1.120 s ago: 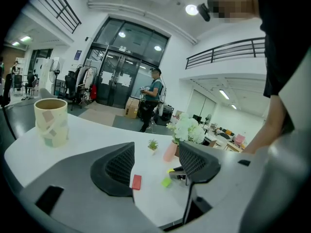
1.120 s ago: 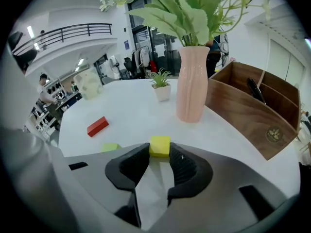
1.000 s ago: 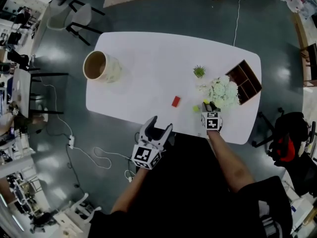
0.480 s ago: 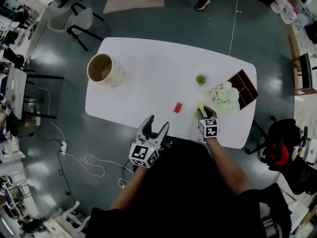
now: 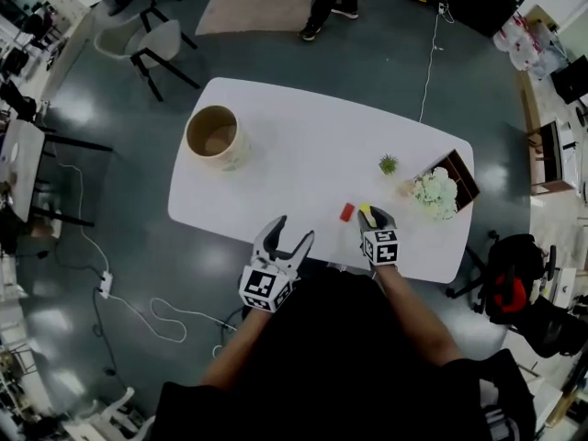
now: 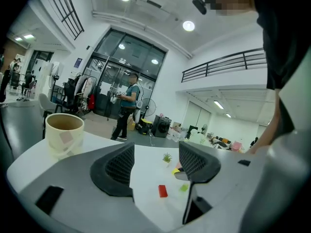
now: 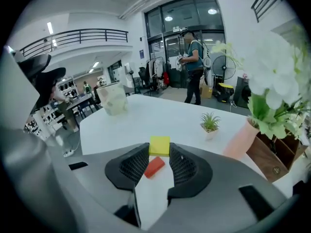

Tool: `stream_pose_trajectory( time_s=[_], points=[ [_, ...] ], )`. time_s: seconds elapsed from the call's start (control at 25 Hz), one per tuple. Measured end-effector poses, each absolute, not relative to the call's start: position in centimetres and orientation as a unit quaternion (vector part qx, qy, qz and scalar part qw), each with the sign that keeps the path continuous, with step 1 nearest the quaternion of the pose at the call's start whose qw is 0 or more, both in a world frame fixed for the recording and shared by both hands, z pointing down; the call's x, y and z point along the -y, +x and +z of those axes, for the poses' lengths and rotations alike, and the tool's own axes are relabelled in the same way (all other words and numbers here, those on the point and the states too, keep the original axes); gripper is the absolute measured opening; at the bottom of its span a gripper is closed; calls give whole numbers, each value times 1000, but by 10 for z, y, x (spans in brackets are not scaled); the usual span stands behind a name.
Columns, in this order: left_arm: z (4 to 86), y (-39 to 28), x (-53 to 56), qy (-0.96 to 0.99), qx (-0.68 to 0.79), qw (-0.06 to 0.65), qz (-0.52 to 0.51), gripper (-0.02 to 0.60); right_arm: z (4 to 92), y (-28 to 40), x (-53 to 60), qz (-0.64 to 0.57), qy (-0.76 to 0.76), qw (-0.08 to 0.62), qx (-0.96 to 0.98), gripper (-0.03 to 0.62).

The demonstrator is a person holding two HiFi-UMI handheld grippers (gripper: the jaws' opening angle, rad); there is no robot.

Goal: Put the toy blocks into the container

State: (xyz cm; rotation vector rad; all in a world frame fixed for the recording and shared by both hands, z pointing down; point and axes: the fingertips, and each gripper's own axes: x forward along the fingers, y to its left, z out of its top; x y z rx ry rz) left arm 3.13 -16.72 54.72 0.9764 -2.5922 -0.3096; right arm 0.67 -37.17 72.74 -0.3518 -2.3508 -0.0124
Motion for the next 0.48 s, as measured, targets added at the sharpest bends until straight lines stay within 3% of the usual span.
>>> stream_pose_trajectory(
  time_s=[0.48],
  points=[
    [535,21,49,332,922,158,-123,262,690,-21,238,-14,-153,356,922,120]
  ],
)
